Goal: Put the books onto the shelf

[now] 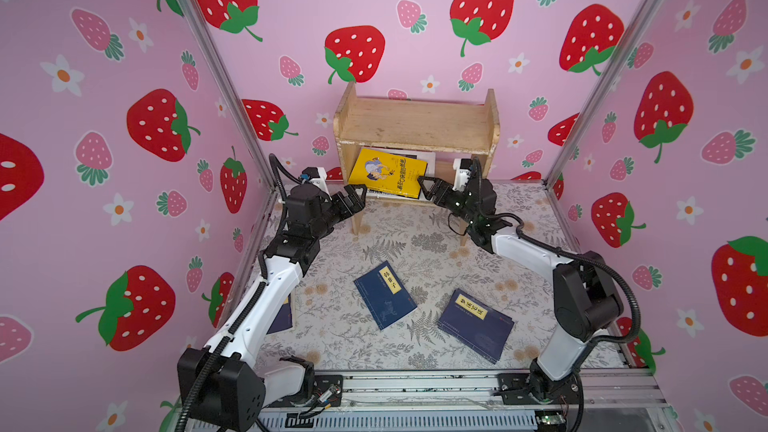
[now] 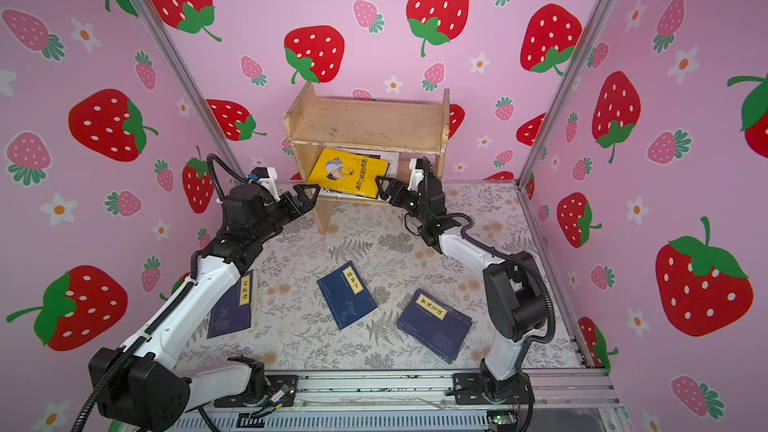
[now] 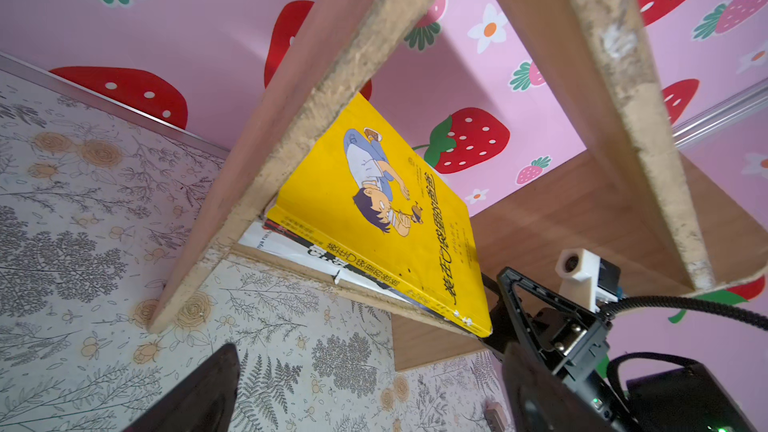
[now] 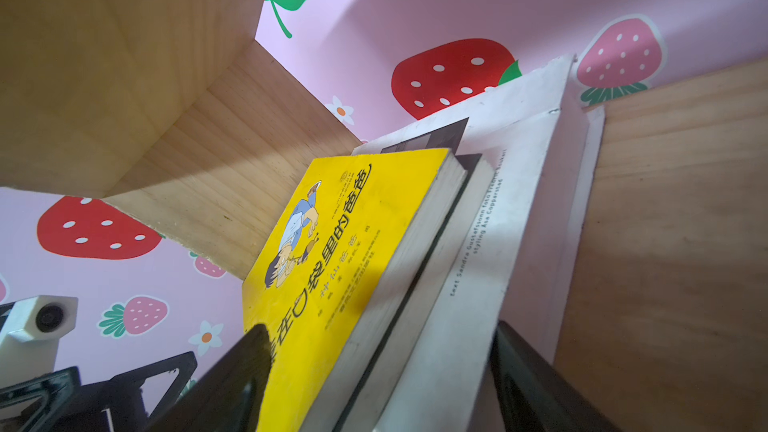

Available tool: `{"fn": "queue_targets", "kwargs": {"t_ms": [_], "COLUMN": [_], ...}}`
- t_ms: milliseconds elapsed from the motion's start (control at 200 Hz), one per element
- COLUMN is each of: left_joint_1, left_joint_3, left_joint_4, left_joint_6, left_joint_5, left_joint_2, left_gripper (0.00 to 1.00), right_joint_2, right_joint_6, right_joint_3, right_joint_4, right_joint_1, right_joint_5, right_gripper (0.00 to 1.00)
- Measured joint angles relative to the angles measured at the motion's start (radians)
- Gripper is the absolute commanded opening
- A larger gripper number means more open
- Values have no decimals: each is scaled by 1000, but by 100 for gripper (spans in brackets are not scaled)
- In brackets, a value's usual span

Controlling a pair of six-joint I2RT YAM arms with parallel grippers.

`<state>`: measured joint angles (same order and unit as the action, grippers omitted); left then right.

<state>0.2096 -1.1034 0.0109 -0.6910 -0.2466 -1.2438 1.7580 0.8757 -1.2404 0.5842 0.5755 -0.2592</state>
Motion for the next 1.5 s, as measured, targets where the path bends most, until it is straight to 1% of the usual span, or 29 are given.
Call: {"fn": "queue_targets", "kwargs": {"t_ms": [185, 410, 575, 885, 1231, 1501], "left_joint_1": [38, 109, 112, 116, 116, 117], "left_joint_3": [2, -16, -60, -124, -139, -139], "left_joint_4": [-67, -73, -92, -158, -206, -234], "left_joint_6": [-87, -139, -167, -208, -256, -282], "left_joint_5": [-61, -79, -77, -79, -78, -75], "left_joint_2": [-59, -163, -211, -251, -317, -329], "left_gripper": [99, 99, 99, 99, 99, 99], "right_joint_2": [1, 1, 1, 1, 1, 1], "right_joint_6": [0, -2, -2, -3, -6, -8], "right_joint_3": [-1, -2, -2, -2, -3, -6], "right_joint_4": [1, 0, -1, -2, -3, -9], "right_joint_1": [2, 2, 2, 2, 3, 3], "right_joint_5": [1, 2, 2, 2, 2, 2], "right_gripper": [84, 84, 84, 84, 84, 84]}}
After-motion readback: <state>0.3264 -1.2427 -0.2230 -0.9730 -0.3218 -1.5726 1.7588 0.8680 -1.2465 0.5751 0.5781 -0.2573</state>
